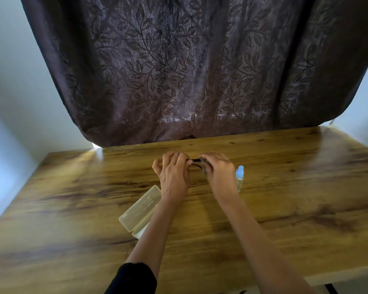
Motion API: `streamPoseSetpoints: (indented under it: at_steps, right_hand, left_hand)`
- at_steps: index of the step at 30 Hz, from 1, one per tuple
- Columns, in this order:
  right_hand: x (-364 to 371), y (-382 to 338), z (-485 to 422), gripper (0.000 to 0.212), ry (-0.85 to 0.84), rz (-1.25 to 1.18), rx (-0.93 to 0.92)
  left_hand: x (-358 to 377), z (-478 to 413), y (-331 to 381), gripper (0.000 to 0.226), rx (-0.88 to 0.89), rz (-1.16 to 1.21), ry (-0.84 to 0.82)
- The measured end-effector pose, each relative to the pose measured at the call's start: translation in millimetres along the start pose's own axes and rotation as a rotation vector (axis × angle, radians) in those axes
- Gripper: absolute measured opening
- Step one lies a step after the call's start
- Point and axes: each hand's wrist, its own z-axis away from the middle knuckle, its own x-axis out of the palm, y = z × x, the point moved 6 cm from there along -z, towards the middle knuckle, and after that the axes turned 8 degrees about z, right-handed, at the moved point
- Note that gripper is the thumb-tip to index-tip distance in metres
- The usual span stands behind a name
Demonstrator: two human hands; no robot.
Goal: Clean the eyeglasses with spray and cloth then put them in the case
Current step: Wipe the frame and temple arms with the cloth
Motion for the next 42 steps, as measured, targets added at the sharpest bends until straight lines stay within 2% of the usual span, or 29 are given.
streamPoseSetpoints:
  at_steps: [3,6,11,14,16,20,22,24,30,32,37,39,42]
  right_hand:
    - [-7,36,-4,0.016,0.013,0.011,0.175]
    - [-8,43,-5,0.017,0.025,0.044,0.257]
    - [-2,-7,0,0.017,0.04,0.045,0.023]
    - [1,-16,1,0.019,0.025,0.029,-0.04]
    - [1,-3,-2,0.018,-0.001,0.032,-0.015]
    - [-16,44,-8,0.017,-0.028,0.013,0.257]
    - [-19,49,-10,0.017,-0.04,0.036,0.315]
    - [-18,36,-12,0.019,-0.052,0.091,0.285]
    - [-2,-16,-2,0.021,-0.029,0.063,0.023]
    - [-2,-1,-5,0.02,-0.058,0.046,0.057]
    - [-20,47,-9,0.02,-0.068,0.087,0.322]
    - [-19,38,-10,0.02,-0.059,0.097,0.314]
    - [-9,8,-12,0.021,-0.064,0.096,0.191]
  left_hand:
    - [-2,1,-1,0.027,0.015,0.033,0.015]
    - [0,2,-5,0.028,-0.042,0.084,0.018]
    - [3,-1,-8,0.031,-0.053,0.069,0.018]
    - [4,1,-4,0.034,-0.034,0.065,0.01]
    - [3,-1,-5,0.032,-0.02,0.069,0.001]
    - [1,-4,-12,0.027,-0.041,0.088,0.019]
    - [2,-3,-14,0.029,-0.068,0.117,0.031]
    - [4,-4,-13,0.03,-0.087,0.136,0.041]
    - [7,-4,-9,0.031,-0.055,0.122,0.05]
    - [5,-4,-9,0.028,-0.044,0.11,0.035]
    - [-4,-5,-12,0.033,-0.09,0.15,0.066]
    - [-2,-8,-12,0.035,-0.117,0.168,0.075]
    - [5,-9,-5,0.034,-0.055,0.146,0.051]
